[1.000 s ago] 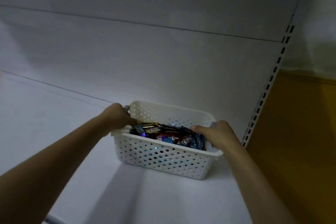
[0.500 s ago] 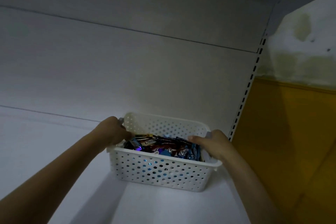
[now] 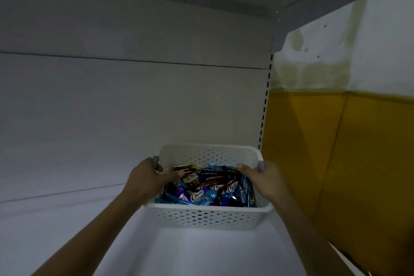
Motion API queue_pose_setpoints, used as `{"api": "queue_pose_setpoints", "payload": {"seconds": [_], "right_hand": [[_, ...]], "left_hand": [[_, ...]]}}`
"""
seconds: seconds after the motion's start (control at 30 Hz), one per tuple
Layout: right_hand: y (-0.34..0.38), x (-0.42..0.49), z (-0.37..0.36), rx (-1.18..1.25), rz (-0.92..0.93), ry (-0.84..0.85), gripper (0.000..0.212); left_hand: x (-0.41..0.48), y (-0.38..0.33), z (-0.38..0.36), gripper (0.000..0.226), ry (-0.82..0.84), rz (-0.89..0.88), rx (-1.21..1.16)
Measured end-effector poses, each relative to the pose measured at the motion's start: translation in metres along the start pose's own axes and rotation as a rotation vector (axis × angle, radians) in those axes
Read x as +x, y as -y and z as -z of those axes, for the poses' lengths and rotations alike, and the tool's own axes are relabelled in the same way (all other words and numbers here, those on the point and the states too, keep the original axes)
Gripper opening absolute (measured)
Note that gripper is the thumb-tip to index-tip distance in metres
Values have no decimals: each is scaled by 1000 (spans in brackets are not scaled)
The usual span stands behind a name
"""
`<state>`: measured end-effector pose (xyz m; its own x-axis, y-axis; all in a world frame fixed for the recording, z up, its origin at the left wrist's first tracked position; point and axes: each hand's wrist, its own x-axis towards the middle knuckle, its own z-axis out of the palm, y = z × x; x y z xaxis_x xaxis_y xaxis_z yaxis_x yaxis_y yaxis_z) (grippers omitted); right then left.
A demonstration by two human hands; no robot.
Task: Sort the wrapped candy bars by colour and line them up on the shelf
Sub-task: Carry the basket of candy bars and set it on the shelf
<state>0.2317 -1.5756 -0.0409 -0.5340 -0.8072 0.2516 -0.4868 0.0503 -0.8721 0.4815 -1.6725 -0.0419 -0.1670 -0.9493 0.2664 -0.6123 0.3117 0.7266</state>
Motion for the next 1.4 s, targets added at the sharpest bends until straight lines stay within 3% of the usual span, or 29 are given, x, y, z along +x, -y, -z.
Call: {"api": "queue_pose_setpoints", "payload": {"seconds": [0.13, 0.2, 0.3, 0.47, 0.6, 0.7, 0.8, 0.9, 1.0, 1.17, 1.4], "right_hand": [[7, -16, -1, 96, -139, -145, 47], [12, -27, -3, 271, -223, -115, 48], [19, -43, -6, 422, -334, -33, 32], [25, -69, -15, 774, -387, 20, 32], [27, -89, -29, 886, -292, -10, 33], [31, -105, -41, 834, -206, -113, 26], [36, -121, -58, 792, -162, -274, 40], [45, -132, -84, 698, -131, -500, 58], [50, -141, -108, 619, -56, -581, 67], [48, -153, -126, 350, 87, -671, 89], [48, -167, -135, 123, 177, -676, 103]], "left_hand": [[10, 9, 0, 58, 65, -86, 14], [14, 13, 0, 59, 89, -121, 8], [20, 18, 1, 60, 127, -157, -50], [30, 28, 0, 61, 171, -236, -110], [37, 32, -2, 64, 165, -313, -89], [29, 31, 8, 67, 70, -344, -12], [-13, 50, 16, 61, -124, -463, -45], [-65, 75, 17, 92, 39, -565, -18], [-91, 84, 15, 123, 187, -550, 89], [-99, 91, 18, 125, 170, -590, 174], [-102, 97, 18, 121, 118, -639, 268]]}}
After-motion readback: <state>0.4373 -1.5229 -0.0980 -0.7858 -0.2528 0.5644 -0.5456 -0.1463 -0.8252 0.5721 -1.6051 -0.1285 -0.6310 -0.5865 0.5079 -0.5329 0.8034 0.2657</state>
